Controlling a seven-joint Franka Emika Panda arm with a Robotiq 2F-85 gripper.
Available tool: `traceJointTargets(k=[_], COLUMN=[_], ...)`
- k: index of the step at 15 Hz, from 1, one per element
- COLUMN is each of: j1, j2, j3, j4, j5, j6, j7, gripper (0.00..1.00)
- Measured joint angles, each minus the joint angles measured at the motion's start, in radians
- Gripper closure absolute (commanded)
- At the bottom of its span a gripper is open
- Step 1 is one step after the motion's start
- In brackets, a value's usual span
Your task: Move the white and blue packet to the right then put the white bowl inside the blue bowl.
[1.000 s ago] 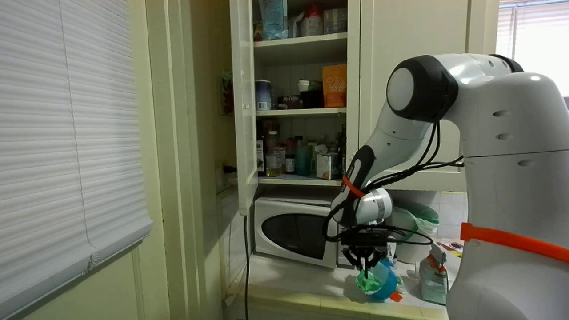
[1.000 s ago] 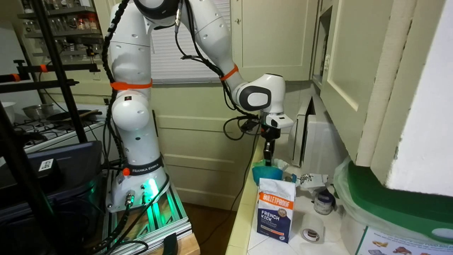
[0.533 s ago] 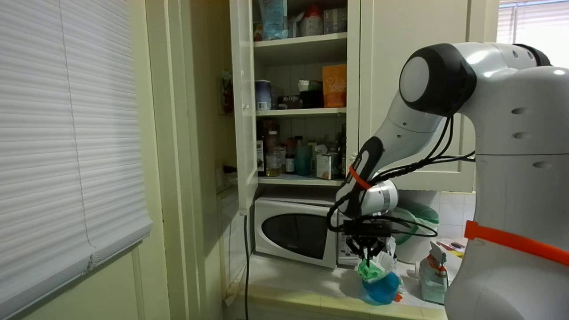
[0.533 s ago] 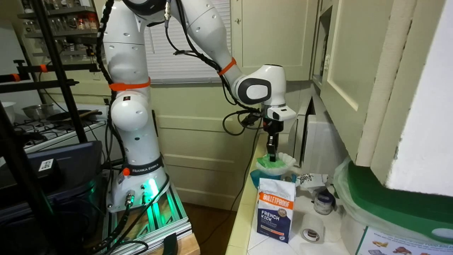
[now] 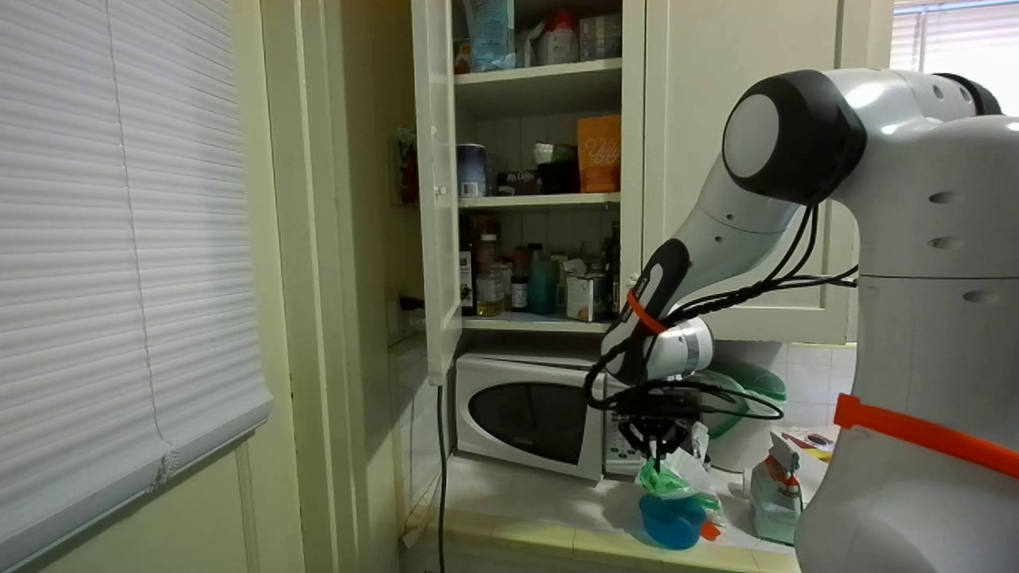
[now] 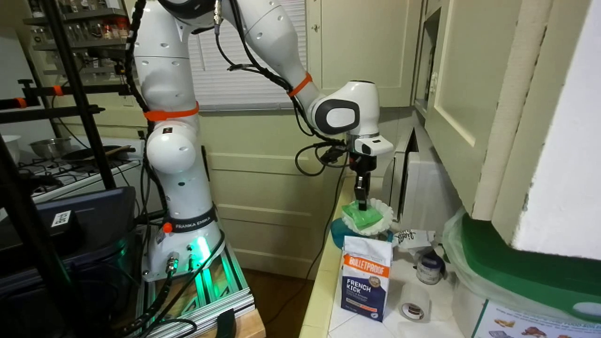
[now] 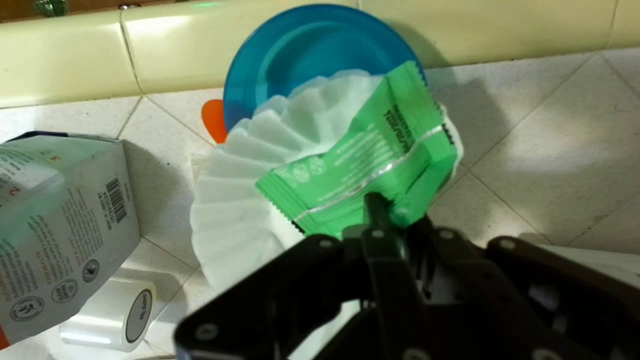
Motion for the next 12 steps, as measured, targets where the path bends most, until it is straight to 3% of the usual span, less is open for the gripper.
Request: traceJointTargets(k=[12], j1=[0.002], j2=[0.006], j3=[0.058], j4=[-0.005], j5=[-0.009], j6=[-0.107], j7=[-0.032], gripper=[0.97])
